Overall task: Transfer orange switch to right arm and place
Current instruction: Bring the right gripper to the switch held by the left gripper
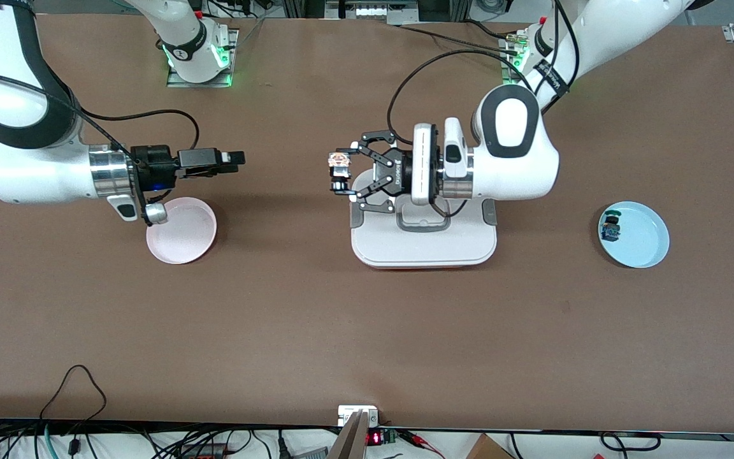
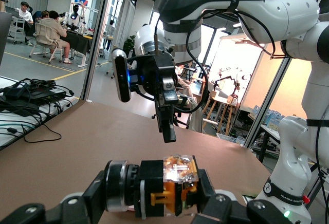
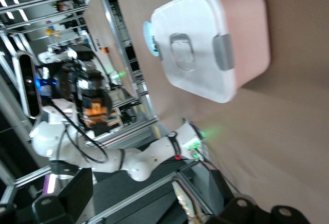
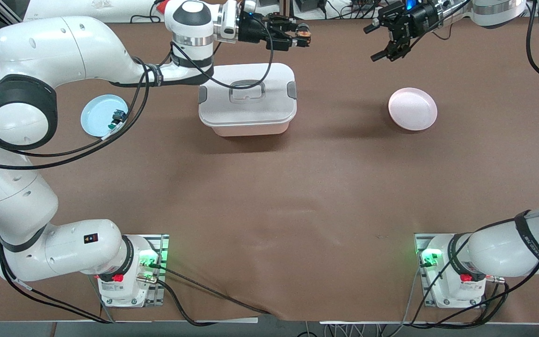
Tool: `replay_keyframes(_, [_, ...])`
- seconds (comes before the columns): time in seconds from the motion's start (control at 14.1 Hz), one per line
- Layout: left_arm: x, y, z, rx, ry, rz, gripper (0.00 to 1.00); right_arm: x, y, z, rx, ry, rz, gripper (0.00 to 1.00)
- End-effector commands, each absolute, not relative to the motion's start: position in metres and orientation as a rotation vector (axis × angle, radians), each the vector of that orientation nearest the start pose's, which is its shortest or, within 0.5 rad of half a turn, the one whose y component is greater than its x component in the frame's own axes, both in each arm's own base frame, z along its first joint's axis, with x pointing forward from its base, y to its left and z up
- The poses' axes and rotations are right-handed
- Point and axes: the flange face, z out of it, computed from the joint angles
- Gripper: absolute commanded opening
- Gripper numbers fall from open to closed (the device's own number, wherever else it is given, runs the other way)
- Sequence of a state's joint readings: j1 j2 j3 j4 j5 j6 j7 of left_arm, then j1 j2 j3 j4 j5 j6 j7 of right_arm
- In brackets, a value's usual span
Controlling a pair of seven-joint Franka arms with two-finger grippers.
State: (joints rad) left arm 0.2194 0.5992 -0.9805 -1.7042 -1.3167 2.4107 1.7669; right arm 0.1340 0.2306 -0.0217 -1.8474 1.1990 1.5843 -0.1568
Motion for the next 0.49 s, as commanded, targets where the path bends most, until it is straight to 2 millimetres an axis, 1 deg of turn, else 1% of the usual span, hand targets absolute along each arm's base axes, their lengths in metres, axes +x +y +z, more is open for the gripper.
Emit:
replay_keyframes(0.0, [0.552,-0.406,0.417,1.407,-1.074,0.931,0.00,0.576,0.185,0.433,-1.840,0.080,0.459,1.00])
replay_keyframes(0.07, [0.548,-0.414,0.419,1.400,-1.044,0.940,0.00,0.574,0.196,0.428,-1.821,0.070,0.471,1.00])
replay_keyframes(0.21, [0.545,-0.417,0.414,1.404,-1.057,0.999,0.00,0.573,0.216,0.416,-1.746,0.077,0.515,1.00])
replay_keyframes(0.28, [0.545,-0.417,0.412,1.401,-1.056,1.002,0.00,0.572,0.224,0.414,-1.709,0.078,0.525,1.00])
replay_keyframes(0.42, [0.540,-0.424,0.410,1.397,-1.053,0.992,0.00,0.571,0.241,0.417,-1.657,0.087,0.518,1.00])
